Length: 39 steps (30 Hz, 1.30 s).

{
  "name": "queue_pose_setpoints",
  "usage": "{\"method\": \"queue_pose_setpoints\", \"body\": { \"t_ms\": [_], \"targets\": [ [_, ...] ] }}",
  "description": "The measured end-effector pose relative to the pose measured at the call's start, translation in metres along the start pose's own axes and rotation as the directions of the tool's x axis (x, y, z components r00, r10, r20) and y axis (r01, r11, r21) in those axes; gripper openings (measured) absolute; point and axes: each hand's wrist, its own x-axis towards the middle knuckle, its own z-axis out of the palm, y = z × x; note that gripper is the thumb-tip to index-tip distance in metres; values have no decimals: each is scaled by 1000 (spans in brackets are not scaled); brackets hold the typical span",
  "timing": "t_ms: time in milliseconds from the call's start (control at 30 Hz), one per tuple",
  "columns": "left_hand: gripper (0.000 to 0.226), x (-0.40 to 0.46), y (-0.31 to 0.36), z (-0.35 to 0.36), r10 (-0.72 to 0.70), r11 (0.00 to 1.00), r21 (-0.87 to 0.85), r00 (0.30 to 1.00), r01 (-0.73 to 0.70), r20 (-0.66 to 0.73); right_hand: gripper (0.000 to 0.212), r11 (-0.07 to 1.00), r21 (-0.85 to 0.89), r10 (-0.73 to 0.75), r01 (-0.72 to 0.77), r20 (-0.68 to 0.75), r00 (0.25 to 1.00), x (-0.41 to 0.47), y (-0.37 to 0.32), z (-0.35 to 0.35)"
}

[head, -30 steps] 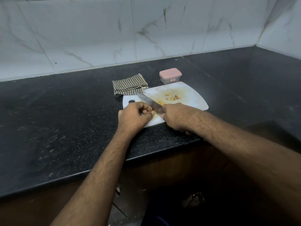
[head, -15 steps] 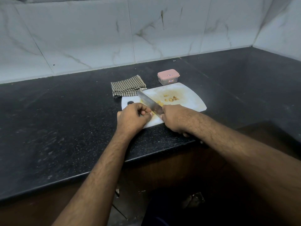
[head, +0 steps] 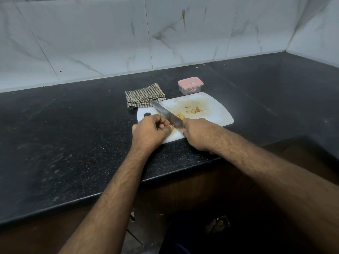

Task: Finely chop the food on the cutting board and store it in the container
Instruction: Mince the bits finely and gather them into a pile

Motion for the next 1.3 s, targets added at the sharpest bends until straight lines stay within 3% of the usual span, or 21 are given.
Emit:
{"method": "queue_pose_setpoints", "body": {
  "t_ms": [533, 800, 1300],
  "targets": [
    [12, -1, -1, -1, 23, 1000, 8, 1000, -24, 18, 31, 995, -95, 4, -4, 3, 1000, 5, -6, -4],
    [16, 0, -2, 0, 14, 1000, -3, 999, -14, 33, 38, 997, -42, 64, -61, 60, 996, -1, -12, -9],
    [15, 0, -3, 1, 9, 999, -44, 999, -8, 32, 27, 997, 71, 41, -41, 10, 999, -6, -1, -2]
  ]
}}
